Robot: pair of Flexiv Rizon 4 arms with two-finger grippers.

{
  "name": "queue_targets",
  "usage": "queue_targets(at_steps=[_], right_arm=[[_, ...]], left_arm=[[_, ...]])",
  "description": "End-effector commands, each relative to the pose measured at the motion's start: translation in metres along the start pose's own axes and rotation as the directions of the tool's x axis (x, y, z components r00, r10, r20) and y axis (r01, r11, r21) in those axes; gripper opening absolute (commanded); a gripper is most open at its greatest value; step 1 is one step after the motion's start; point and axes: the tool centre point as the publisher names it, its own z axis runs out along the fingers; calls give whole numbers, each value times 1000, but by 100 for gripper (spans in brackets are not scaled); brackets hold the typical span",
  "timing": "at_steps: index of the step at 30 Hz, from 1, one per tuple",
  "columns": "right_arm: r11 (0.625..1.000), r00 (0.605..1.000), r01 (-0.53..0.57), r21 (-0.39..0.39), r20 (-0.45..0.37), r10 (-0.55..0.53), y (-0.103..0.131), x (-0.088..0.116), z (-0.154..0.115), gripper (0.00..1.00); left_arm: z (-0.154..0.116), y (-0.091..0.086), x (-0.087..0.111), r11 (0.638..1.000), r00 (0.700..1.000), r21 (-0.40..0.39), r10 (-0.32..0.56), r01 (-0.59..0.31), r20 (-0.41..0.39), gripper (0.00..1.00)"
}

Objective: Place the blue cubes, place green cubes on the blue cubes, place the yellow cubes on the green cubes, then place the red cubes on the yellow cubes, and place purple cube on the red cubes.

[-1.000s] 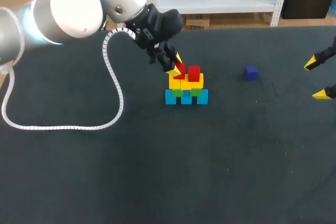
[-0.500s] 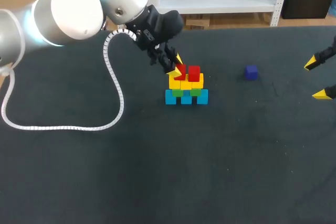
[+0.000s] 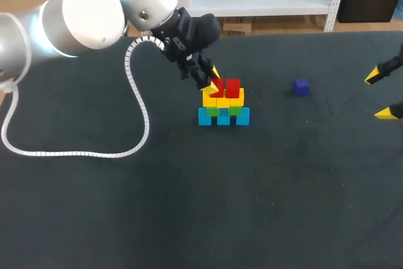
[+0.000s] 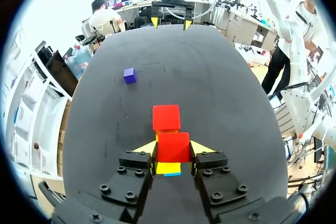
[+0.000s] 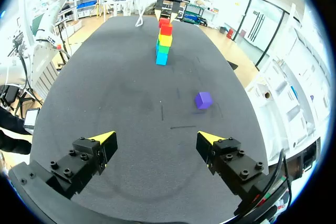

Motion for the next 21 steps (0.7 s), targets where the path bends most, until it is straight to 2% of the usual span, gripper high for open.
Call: queue_targets(at_steps=[1,21], right_arm=[[1000,1000,0,-1,2,0,0,0,0,100],[1000,1000,0,-1,2,0,0,0,0,100]], left_arm=[[1,2,-1,1000,1000,2,0,0,0,0],[3,6,-2,1000,1000,4,4,-4,1,0]])
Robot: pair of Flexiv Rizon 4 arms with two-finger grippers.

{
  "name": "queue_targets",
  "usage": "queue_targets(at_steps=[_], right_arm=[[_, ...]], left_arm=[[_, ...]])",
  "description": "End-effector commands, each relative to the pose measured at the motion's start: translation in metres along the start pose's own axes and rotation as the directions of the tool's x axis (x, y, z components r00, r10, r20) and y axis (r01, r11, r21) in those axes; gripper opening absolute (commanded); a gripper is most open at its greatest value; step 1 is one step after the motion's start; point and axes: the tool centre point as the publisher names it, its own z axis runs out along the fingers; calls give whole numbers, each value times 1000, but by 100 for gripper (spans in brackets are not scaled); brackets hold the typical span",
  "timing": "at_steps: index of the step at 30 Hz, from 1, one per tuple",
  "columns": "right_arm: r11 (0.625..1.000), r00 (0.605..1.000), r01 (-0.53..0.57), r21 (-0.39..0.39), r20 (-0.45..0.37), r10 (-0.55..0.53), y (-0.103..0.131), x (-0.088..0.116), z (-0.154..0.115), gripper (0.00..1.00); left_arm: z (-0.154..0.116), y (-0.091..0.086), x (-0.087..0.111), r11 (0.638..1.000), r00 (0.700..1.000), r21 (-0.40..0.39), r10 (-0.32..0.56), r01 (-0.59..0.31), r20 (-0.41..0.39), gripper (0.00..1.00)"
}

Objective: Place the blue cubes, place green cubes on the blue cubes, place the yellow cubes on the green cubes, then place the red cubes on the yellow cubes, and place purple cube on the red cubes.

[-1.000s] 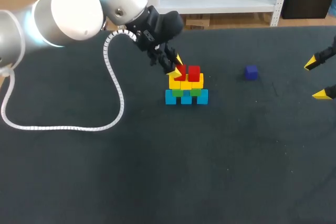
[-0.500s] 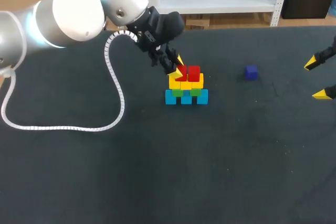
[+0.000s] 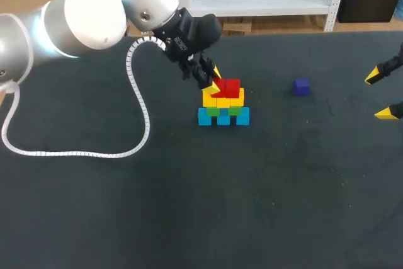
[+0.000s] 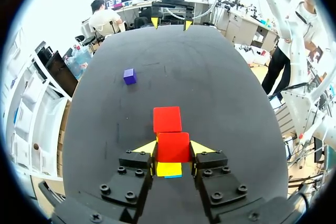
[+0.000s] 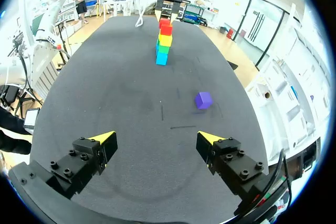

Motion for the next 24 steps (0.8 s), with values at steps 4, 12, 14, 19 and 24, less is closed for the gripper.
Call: queue_targets(at_steps=[4,12,14,19,24], right_arm=[[1000,1000,0,-1,2,0,0,0,0,100],[1000,1000,0,-1,2,0,0,0,0,100],[1000,1000,0,-1,2,0,0,0,0,100],[1000,1000,0,-1,2,0,0,0,0,100],[1000,1000,0,-1,2,0,0,0,0,100]], left_arm=[[-1,6,2,1000,1000,-1,-2,2,-5,0],[-1,6,2,1000,1000,0,-3,3,-4,0],[0,6,1,1000,1000,0,-2,2,-3,0],[0,7,1,1000,1000,3,-1,1,-4,0],[1,7,1,1000,1000,3,0,0,-3,0]])
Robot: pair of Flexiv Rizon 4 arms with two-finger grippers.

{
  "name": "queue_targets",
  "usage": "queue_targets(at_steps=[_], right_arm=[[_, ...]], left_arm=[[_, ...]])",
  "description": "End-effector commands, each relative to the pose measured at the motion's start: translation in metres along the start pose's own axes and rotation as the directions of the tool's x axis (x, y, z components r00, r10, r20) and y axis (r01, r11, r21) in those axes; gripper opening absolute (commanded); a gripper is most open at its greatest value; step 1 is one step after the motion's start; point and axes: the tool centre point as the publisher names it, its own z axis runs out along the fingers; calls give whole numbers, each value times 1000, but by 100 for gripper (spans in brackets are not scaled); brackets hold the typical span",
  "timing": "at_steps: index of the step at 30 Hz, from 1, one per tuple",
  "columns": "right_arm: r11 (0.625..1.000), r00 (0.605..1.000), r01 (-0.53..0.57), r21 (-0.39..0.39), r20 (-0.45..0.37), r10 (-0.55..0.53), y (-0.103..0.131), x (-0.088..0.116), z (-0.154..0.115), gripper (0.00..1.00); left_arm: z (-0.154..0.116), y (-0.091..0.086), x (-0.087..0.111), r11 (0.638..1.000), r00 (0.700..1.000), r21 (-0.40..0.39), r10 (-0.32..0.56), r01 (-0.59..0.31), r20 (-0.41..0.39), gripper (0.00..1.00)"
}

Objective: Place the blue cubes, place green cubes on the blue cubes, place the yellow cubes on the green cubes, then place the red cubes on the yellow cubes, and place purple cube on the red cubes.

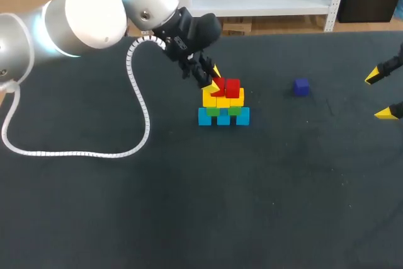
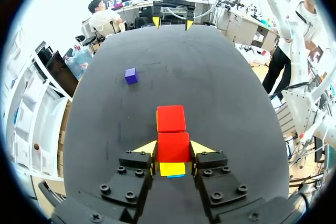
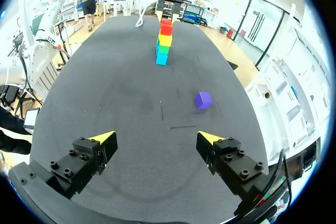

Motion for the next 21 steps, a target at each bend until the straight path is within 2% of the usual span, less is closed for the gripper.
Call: queue_targets(at_steps=[1,17,19,21], right_arm=[[1000,1000,0,-1,2,0,0,0,0,100],[1000,1000,0,-1,2,0,0,0,0,100],[1000,1000,0,-1,2,0,0,0,0,100],[1000,1000,0,-1,2,0,0,0,0,100]], left_arm=[[1,3,-1,1000,1000,6,-1,1,-2,0],[1,4,-1,1000,1000,-1,3,-3,-1,0],[1,4,-1,1000,1000,-1,2,-2,-2,5],[1,4,-1,1000,1000,-1,0,0,-4,14]])
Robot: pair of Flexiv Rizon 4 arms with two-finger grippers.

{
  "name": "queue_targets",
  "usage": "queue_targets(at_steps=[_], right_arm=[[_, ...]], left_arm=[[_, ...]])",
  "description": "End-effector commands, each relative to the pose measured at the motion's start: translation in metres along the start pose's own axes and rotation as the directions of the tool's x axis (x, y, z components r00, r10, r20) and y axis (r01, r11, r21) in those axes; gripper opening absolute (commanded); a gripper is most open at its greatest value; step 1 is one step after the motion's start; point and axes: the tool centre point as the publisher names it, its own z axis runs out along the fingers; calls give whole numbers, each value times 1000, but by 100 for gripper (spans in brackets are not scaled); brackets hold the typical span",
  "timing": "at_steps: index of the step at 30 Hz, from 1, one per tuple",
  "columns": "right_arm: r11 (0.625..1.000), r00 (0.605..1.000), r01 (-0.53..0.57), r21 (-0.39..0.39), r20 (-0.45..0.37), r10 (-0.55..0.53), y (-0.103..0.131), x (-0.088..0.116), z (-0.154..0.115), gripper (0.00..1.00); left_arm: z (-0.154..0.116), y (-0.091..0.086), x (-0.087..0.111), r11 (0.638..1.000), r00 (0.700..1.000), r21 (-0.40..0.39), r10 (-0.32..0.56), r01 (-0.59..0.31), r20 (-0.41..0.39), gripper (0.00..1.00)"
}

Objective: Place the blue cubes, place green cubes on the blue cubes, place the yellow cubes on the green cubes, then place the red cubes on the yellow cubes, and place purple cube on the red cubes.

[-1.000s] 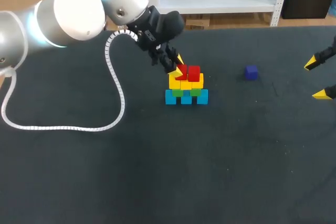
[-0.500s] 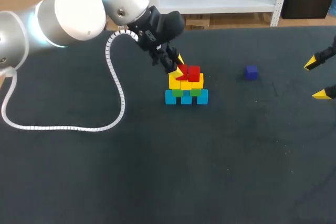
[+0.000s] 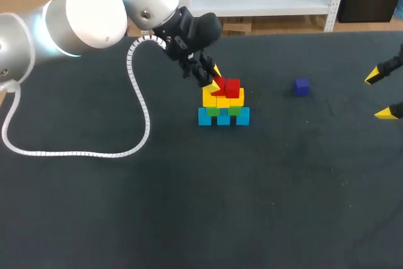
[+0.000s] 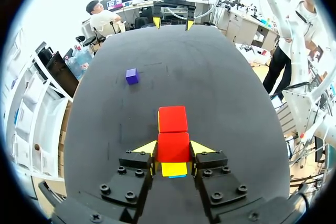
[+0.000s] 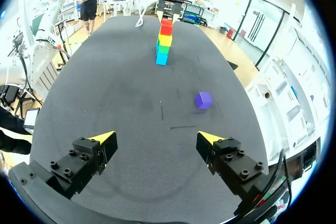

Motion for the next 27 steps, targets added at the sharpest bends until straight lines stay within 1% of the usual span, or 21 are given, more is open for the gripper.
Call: queue_targets(at_steps=[1,4,10,11,14,15,18,24,27], right_arm=[[1000,1000,0,-1,2,0,0,0,0,100],[1000,1000,0,-1,2,0,0,0,0,100],[1000,1000,0,-1,2,0,0,0,0,100],[1000,1000,0,-1,2,0,0,0,0,100],[1000,1000,0,-1,2,0,0,0,0,100],[1000,1000,0,-1,2,0,0,0,0,100],[1000,1000,0,-1,2,0,0,0,0,100],[1000,1000,0,-1,2,0,0,0,0,100],[1000,1000,0,-1,2,0,0,0,0,100]], left_arm=[[1,2,-1,1000,1000,3,-3,3,-5,16],[1,2,-1,1000,1000,3,-4,4,-5,19],[1,2,0,1000,1000,3,-4,4,-4,20],[1,2,0,1000,1000,3,-4,4,-3,23],[1,3,-1,1000,1000,5,-3,3,-3,27],[2,3,-1,1000,1000,6,-3,3,-3,30],[2,3,-1,1000,1000,7,-2,2,-2,35],[2,3,-2,1000,1000,8,-2,2,-2,39],[2,3,-2,1000,1000,9,-2,2,-3,43]])
